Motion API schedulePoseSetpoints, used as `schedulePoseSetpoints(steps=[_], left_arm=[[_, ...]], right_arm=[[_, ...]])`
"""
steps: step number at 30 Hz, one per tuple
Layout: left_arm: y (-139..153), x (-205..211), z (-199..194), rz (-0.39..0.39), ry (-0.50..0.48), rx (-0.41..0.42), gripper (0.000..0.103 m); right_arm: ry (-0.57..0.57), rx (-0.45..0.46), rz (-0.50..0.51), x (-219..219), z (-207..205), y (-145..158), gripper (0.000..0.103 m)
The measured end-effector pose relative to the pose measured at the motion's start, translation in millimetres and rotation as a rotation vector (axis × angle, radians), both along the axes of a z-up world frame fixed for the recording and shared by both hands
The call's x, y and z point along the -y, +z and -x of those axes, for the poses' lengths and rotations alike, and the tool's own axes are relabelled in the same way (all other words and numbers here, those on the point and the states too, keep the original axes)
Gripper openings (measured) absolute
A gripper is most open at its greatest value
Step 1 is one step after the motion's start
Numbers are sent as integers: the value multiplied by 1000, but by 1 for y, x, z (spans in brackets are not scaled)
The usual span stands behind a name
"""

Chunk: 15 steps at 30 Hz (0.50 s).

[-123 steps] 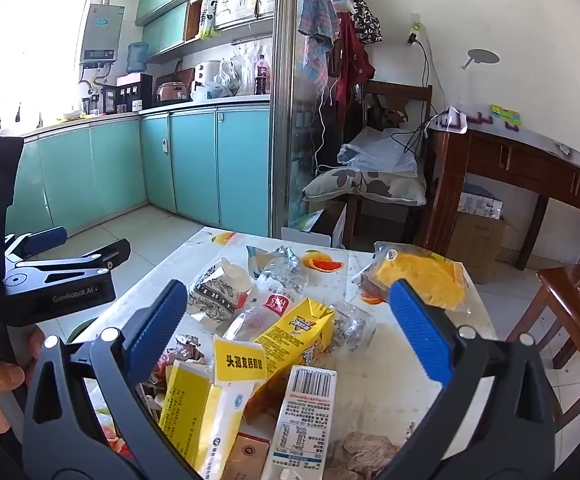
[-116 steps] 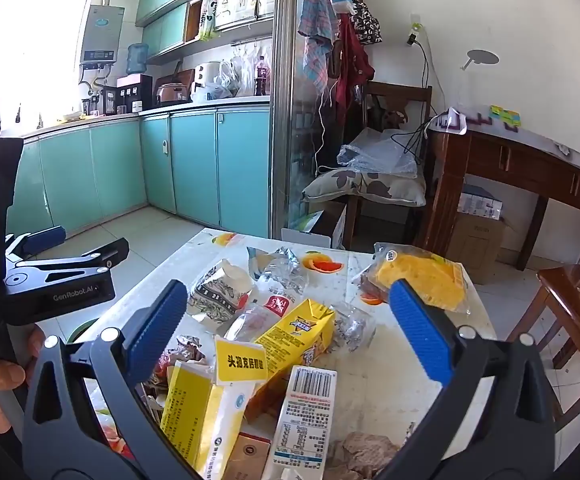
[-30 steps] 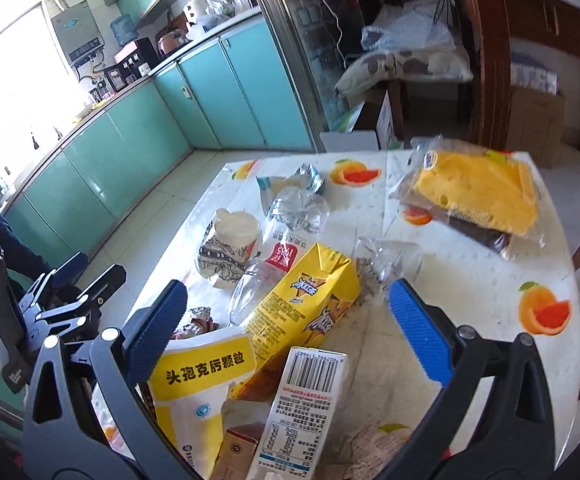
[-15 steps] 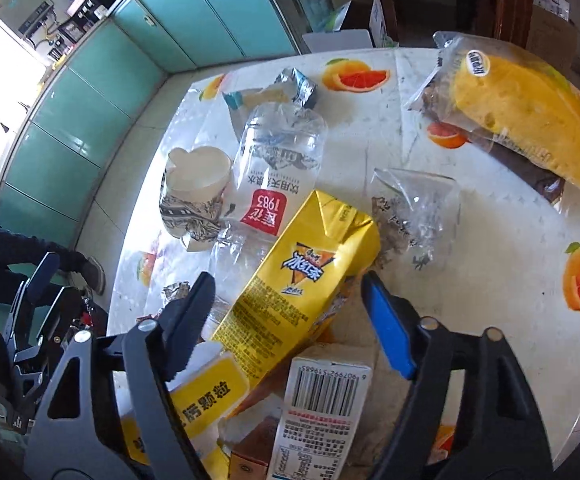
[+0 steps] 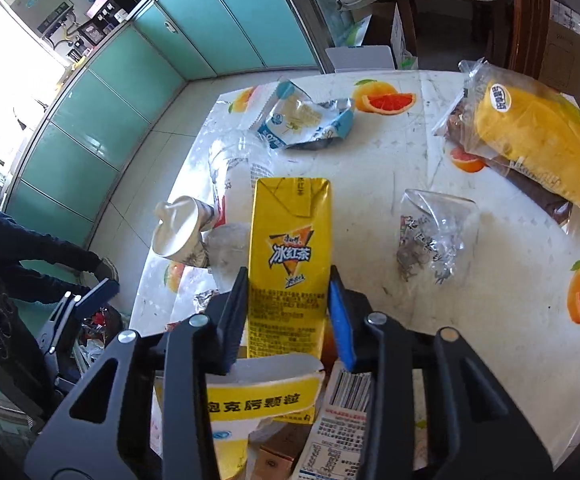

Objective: Collect trash
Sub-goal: 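Grasp the yellow iced-tea carton with the right gripper while the left grasps the pink crumpled wrapper, then carry the carton and wrapper in both grippers over the red bin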

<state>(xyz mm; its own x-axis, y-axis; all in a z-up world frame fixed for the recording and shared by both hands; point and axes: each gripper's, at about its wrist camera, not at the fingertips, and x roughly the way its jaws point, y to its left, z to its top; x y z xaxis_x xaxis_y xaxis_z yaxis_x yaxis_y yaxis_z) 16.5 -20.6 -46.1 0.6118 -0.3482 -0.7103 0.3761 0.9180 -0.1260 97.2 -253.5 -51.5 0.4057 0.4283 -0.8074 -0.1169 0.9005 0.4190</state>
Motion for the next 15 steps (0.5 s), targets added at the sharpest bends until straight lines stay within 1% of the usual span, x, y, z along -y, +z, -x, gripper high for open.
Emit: schedulePoseSetpoints(steps=[1,3,4,8,10,12,13,14,15], left_arm=[[-4,3,-2,0,-10,-15,73],[-12,9,-7,-1,-14,-43,65],[-16,11,-9,4,-14,-59,58],[-29,14,-18,48,-20,-124,44],[-31,14,-19,68,-28,-131,27],[-28,13,-19,82,-27,-125,22],[-27,13,-18,88,-29,-118,10],[-25,11,-18,94,-27,-112,10],[-23,10,-17,102,-21,-106,7]], right_arm=[[-8,22,-5,2,2,6,37],[-31,86,-6,9,6,20,37],[-47,124,5,12,9,27,37],[-92,271,131,14,23,48,37],[-103,336,192,13,30,56,37],[-113,407,248,12,38,65,37],[-115,433,264,11,41,69,37],[-117,453,272,12,43,73,37],[-118,466,265,13,44,77,37]])
